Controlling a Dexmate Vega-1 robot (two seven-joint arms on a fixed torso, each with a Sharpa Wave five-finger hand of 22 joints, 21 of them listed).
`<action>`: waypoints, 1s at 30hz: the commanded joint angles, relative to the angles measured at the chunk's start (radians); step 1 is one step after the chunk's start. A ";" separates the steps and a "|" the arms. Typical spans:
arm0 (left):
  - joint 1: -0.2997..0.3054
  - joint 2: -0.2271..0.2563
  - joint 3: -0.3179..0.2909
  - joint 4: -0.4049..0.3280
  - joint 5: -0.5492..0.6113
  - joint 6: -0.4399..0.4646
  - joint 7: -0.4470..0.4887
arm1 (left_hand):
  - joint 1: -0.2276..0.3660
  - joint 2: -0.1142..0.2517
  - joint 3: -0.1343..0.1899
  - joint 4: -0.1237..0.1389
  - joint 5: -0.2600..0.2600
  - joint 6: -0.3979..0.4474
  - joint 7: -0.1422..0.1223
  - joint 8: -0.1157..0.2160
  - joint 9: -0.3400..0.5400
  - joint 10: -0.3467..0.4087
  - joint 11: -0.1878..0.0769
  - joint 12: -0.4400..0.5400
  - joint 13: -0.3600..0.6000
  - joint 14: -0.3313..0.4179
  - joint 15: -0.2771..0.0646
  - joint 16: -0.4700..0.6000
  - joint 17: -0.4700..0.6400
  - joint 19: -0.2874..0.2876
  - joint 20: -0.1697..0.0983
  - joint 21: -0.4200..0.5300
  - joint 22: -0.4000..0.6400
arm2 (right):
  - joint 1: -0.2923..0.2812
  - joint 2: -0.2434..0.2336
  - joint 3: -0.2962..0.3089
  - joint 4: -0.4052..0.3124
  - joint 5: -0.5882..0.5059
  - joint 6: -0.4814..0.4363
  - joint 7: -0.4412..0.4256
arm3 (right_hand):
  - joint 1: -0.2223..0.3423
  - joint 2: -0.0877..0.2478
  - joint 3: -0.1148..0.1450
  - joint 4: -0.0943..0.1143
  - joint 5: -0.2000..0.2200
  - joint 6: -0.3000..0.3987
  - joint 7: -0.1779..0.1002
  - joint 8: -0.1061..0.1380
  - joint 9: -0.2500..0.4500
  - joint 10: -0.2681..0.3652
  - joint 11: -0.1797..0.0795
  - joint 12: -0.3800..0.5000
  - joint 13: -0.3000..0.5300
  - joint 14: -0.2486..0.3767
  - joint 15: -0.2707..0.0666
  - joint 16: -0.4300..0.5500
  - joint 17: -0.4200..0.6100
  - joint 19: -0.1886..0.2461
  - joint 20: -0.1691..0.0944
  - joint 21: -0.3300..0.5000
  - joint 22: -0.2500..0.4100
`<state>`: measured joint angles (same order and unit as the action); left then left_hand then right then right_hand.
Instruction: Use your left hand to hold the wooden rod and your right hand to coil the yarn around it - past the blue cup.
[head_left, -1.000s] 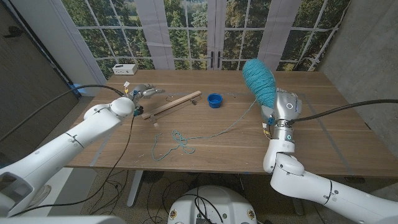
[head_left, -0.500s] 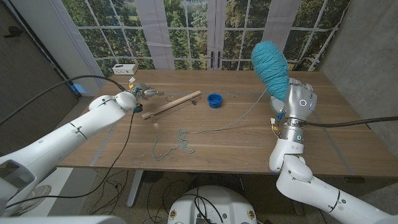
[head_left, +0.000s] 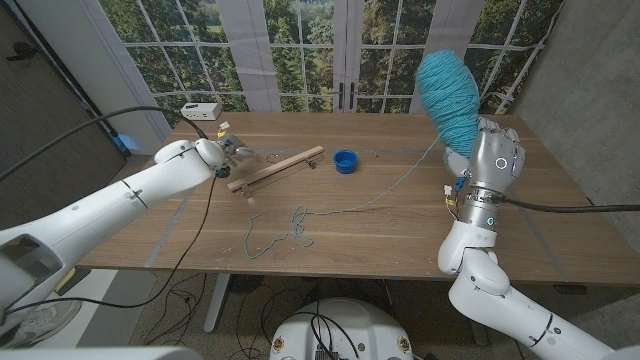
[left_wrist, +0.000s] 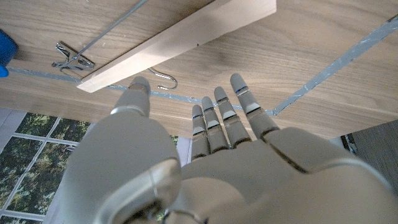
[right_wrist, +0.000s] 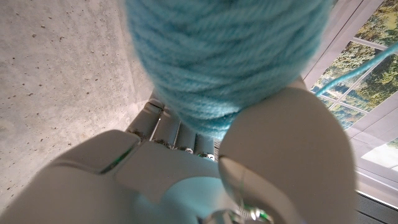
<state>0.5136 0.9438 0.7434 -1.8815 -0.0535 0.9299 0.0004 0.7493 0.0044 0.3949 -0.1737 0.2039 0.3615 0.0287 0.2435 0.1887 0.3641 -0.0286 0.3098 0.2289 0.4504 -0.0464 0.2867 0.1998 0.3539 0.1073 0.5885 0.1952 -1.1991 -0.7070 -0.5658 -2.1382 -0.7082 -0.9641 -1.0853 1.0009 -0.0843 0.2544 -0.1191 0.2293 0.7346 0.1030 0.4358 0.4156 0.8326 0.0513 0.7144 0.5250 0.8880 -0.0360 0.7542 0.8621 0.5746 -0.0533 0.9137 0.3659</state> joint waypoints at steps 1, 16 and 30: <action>-0.079 0.001 0.098 -0.003 0.066 0.137 -0.110 | 0.020 -0.001 -0.002 0.002 0.009 0.024 -0.006 0.005 0.004 0.007 -0.009 -0.005 0.004 -0.003 -0.009 0.001 0.003 0.010 0.017 0.011 0.002 | -0.045 0.055 0.074 0.019 -0.043 0.068 0.011 | 0.257 0.245 0.008 0.013 0.007 0.141 -0.138 -0.004 0.005 0.084 -0.083 0.003 0.031 0.091 -0.187 -0.003 0.007 -0.007 -0.094 0.010 0.000; -0.180 -0.021 0.247 0.032 0.153 0.201 -0.196 | 0.046 0.013 -0.009 0.010 0.004 0.053 -0.011 0.008 0.006 0.027 -0.014 -0.002 0.007 0.007 -0.018 0.009 0.008 0.007 0.015 0.007 0.000 | -0.075 0.087 0.106 0.023 -0.073 0.103 0.022 | 0.260 0.245 0.006 0.015 0.007 0.147 -0.138 -0.013 0.006 0.086 -0.082 0.000 0.028 0.096 -0.187 -0.015 0.023 -0.012 -0.094 0.031 -0.009; -0.331 -0.063 0.496 0.070 0.319 0.310 -0.285 | 0.055 0.015 -0.019 0.015 0.002 0.070 -0.019 0.010 0.007 0.039 -0.016 0.000 0.010 0.014 -0.029 0.014 0.010 0.009 0.008 0.007 -0.001 | -0.103 0.119 0.134 0.019 -0.078 0.129 0.012 | 0.260 0.245 0.003 0.017 0.006 0.150 -0.137 -0.022 0.007 0.088 -0.082 -0.001 0.030 0.101 -0.186 -0.027 0.038 -0.021 -0.094 0.051 -0.020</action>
<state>0.2806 0.9078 1.0780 -1.8390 0.1227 1.1411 -0.2031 0.7917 0.0198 0.3794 -0.1582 0.2039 0.4229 0.0137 0.2478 0.1933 0.3951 -0.0410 0.3099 0.2350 0.4621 -0.0463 0.2934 0.2073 0.3608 0.1216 0.5955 0.1905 -1.2741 -0.6204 -0.4614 -2.1174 -0.7809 -0.8564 -1.0641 1.0035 -0.0869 0.2501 -0.1143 0.2339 0.7453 0.0963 0.4164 0.4220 0.8359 0.0482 0.7036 0.5519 0.8970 -0.0414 0.7316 0.8941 0.5575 -0.0508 0.9571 0.3476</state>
